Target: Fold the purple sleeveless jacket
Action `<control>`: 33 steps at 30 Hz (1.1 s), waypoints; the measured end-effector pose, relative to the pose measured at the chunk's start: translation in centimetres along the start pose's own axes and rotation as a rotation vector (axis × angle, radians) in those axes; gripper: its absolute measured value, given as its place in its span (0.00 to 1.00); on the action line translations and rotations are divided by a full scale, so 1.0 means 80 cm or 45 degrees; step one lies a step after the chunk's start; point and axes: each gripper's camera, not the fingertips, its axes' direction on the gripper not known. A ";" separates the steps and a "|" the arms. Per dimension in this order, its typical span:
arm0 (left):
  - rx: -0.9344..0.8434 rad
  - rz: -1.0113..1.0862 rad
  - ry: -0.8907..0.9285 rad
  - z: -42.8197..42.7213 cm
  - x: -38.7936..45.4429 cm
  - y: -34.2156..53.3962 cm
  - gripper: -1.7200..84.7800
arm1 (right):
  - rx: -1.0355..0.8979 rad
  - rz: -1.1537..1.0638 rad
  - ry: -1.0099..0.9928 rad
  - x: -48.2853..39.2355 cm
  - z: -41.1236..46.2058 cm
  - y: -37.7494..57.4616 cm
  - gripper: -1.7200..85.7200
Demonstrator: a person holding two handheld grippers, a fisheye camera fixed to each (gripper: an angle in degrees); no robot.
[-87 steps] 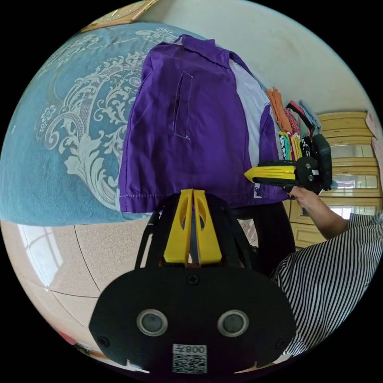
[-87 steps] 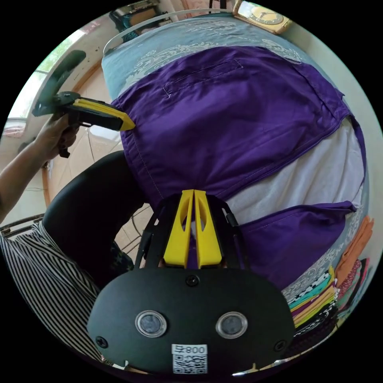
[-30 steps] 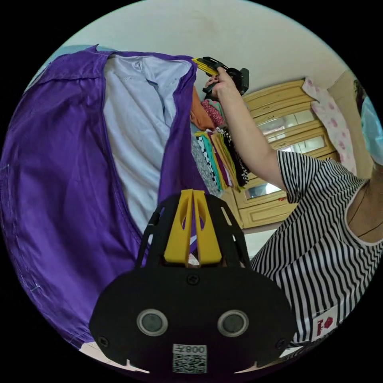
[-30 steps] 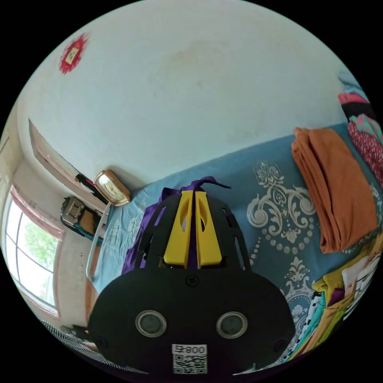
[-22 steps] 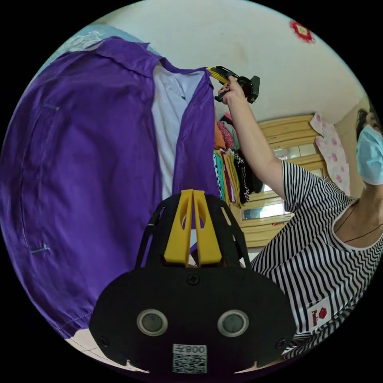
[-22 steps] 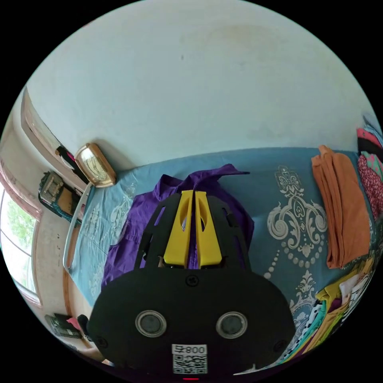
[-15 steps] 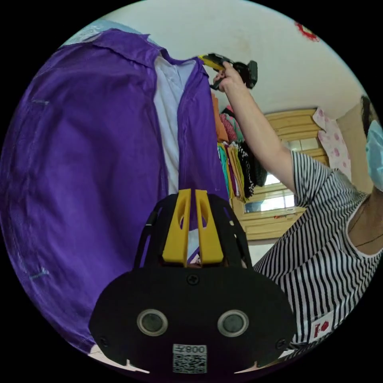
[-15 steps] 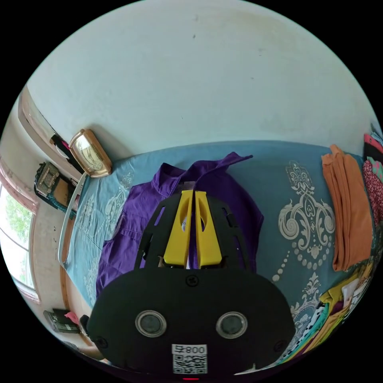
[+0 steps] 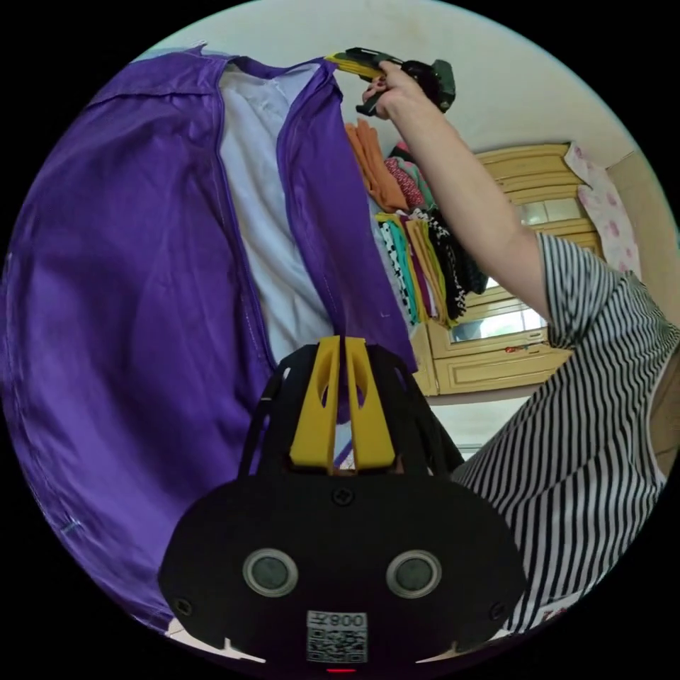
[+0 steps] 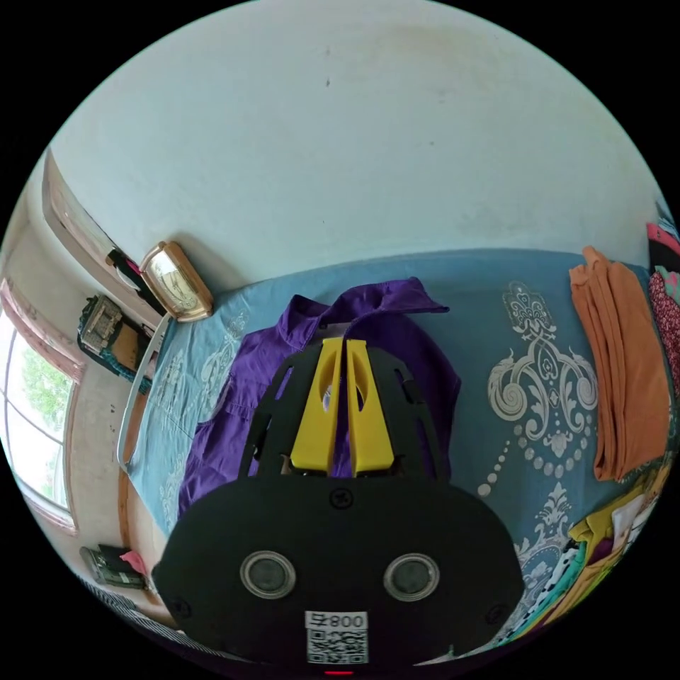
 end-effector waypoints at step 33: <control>0.016 -0.213 -0.109 -0.036 -0.018 0.101 0.04 | -0.299 -0.323 -0.013 -0.142 0.144 0.039 0.08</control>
